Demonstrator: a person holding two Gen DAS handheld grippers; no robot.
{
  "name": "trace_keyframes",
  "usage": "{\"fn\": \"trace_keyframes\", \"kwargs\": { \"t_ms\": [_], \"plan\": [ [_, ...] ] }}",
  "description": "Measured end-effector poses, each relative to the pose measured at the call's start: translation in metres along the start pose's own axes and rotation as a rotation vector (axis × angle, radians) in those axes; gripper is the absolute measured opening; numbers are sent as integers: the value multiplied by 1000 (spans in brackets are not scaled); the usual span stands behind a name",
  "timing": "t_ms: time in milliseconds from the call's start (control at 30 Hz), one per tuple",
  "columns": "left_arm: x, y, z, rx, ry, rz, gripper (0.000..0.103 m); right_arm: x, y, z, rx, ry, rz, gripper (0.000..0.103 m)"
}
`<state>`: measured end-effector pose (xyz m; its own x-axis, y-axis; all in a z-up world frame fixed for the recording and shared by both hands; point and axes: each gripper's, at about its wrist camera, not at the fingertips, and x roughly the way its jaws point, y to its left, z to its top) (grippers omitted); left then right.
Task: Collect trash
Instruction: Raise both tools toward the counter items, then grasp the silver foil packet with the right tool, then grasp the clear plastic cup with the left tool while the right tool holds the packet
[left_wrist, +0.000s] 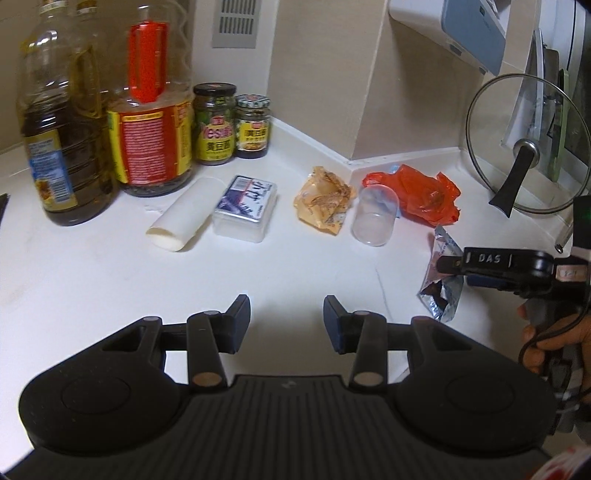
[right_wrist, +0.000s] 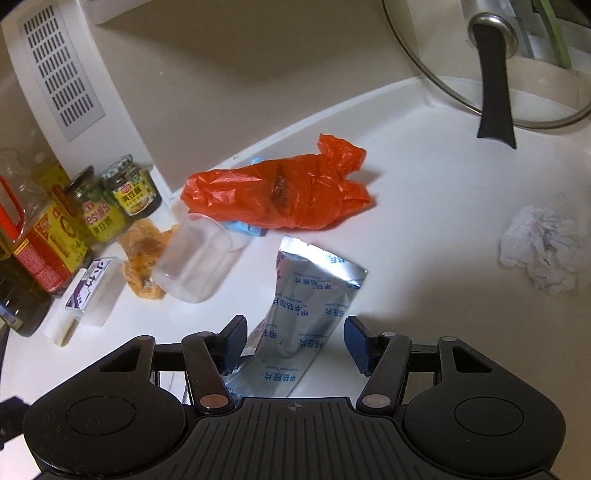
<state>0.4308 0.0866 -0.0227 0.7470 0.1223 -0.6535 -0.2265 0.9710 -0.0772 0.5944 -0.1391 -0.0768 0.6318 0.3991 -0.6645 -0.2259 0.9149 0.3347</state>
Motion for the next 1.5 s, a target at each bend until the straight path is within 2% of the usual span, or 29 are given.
{"fn": "trace_keyframes", "kwargs": {
  "t_ms": [67,100,133,433,767,867,1133,1500],
  "plan": [
    [5,-5,2,10,3,-11,39,1,1,-1,-27,-3,7,58],
    [8,-8,4,16,5,-18,39,1,1,-1,-43,-4,14,54],
    [11,-12,4,23,7,-27,39,2,0,-1,-59,-1,22,42],
    [39,-44,11,93,32,-86,39,-8,-23,5,-108,23,96,32],
    [71,-75,30,159,12,-127,43,-33,-62,24,-70,-24,97,31],
    [81,-80,39,179,-8,-122,47,-40,-71,29,-56,-41,93,31],
    [118,-94,58,237,-4,-86,48,-44,-84,31,-31,-49,95,31],
    [145,-98,66,275,10,-48,50,-46,-92,30,-19,-46,107,31]
  ]
}}
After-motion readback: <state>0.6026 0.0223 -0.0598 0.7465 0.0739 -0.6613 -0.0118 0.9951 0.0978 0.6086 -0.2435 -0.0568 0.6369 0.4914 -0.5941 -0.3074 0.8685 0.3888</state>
